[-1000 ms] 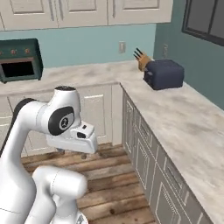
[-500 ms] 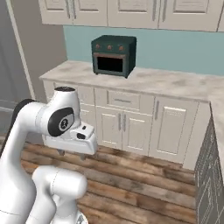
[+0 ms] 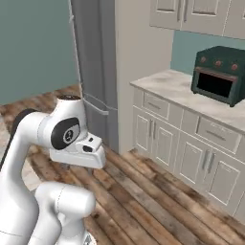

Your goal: Four empty soda cans are scattered around the kitchen. Gather all the cans and cluster them next to the stove for recycling.

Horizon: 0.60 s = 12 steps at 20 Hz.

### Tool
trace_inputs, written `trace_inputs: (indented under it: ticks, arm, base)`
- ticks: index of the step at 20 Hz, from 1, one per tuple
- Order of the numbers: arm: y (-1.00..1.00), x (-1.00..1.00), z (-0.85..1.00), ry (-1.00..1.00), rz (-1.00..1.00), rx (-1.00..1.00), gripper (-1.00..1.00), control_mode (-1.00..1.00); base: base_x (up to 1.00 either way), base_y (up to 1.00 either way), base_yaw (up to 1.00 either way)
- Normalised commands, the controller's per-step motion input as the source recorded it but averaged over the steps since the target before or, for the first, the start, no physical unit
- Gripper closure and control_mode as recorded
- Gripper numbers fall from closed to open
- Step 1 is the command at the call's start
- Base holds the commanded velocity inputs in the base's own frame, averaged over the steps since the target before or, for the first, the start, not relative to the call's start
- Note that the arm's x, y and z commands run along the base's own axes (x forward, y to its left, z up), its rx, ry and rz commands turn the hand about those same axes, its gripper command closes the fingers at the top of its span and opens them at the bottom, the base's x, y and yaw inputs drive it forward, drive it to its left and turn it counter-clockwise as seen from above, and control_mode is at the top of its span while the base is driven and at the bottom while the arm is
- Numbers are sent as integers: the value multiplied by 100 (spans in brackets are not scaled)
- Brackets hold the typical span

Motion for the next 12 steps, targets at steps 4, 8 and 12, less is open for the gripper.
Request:
trace_inputs:
  ticks: [4,8,12]
  arm:
    - [0,0,0,0,0,0,-100,100]
    - [0,0,0,0,0,0,-100,100]
    - [0,0,0,0,0,0,-100,100]
  base:
    - [27,0,87]
    - [25,0,86]
    - [25,-11,85]
